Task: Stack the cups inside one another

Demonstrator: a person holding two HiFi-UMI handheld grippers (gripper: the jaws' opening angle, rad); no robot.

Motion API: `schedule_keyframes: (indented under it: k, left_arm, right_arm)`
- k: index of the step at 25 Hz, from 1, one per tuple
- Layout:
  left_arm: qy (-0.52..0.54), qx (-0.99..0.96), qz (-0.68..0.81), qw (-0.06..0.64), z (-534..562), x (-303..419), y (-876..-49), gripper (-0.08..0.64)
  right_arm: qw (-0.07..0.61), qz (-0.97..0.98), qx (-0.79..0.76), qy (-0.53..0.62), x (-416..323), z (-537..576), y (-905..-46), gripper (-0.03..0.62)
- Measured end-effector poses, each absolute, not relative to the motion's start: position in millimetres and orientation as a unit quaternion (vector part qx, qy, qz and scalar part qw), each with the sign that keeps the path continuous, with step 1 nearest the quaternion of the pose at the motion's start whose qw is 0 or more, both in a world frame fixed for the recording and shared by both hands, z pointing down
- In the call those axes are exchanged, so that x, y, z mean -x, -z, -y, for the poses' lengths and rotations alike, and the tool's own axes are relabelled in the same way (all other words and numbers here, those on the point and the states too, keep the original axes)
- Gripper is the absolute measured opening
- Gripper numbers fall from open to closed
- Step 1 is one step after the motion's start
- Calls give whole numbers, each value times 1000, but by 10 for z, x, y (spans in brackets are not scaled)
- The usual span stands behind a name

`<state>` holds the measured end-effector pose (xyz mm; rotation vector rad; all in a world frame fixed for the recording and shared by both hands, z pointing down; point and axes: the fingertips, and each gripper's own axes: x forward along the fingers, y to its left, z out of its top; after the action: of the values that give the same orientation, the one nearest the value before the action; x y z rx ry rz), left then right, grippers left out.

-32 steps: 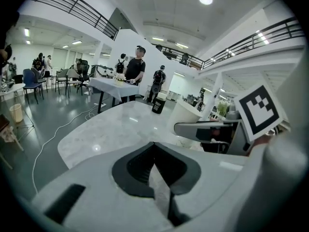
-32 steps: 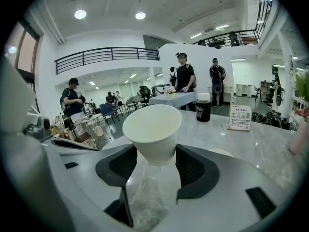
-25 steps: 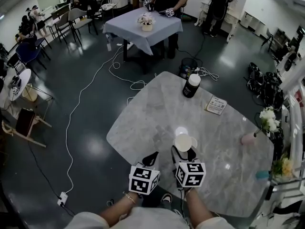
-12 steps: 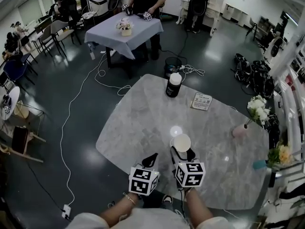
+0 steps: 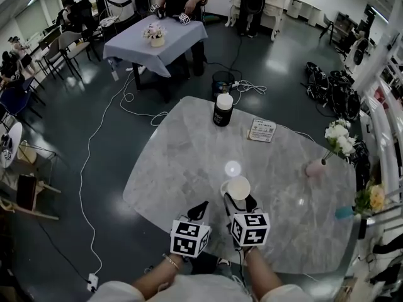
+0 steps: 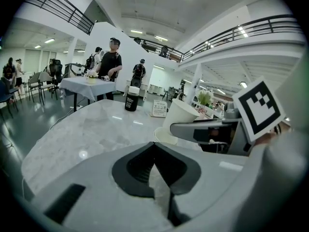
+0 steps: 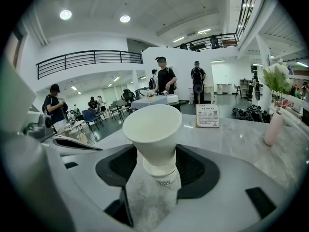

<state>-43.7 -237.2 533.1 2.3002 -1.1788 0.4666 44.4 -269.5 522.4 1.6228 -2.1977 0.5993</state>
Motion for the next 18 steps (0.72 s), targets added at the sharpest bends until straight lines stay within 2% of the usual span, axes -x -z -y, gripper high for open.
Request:
schedule_keyframes:
  k: [18]
  left_arm:
    - [-185, -834, 441, 277, 2434, 533, -5539, -3]
  right_arm:
    - [192, 771, -564, -227, -395, 2751, -5455, 229]
